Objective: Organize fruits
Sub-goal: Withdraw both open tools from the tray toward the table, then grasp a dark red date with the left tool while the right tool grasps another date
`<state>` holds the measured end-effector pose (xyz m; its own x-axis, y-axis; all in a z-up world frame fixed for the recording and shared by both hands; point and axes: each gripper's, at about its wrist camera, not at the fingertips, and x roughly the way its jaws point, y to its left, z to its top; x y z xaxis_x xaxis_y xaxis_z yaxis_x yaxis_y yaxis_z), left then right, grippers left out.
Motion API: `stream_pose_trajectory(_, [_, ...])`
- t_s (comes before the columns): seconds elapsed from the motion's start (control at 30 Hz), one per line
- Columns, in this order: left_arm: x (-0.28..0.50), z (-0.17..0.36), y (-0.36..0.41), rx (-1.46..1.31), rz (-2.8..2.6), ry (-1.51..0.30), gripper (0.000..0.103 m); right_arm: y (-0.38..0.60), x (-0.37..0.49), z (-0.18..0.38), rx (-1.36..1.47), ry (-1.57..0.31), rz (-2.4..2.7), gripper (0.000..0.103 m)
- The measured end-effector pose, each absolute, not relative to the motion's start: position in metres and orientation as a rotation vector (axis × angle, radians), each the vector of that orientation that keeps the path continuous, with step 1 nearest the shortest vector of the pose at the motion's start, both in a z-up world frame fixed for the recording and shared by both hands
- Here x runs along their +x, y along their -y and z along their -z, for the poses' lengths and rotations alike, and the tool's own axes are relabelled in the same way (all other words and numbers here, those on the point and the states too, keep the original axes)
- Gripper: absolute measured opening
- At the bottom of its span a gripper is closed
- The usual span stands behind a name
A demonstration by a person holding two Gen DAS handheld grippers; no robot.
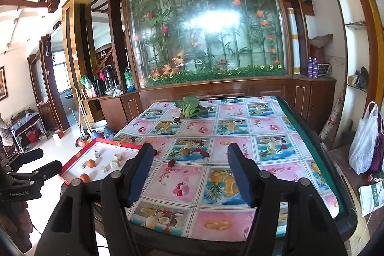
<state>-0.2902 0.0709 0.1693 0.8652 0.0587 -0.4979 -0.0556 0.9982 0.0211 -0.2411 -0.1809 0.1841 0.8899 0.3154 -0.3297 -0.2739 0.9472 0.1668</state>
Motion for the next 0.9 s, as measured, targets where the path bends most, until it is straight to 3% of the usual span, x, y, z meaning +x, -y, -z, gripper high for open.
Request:
stream_pose_trajectory(0.1, [-0.299,-0.173,-0.073,-0.001,-0.070,-0.508,0.103,0.184,-0.228,-0.178,0.104,-0.368,-0.315,0.071])
stream_pose_trajectory(0.27, [-0.281,-0.162,-0.066,0.054,-0.084,-0.487,0.103,0.191,-0.167,-0.145,0.085,-0.511,-0.310,0.071])
stream_pose_trajectory(0.77, [-0.174,-0.076,-0.039,0.079,0.085,-0.676,0.103,0.137,-0.006,-0.051,-0.100,-0.805,-0.362,0.070])
stream_pose_trajectory(0.9, [-0.145,-0.070,-0.033,0.076,0.106,-0.702,0.103,0.124,0.021,-0.042,-0.125,-0.840,-0.391,0.061])
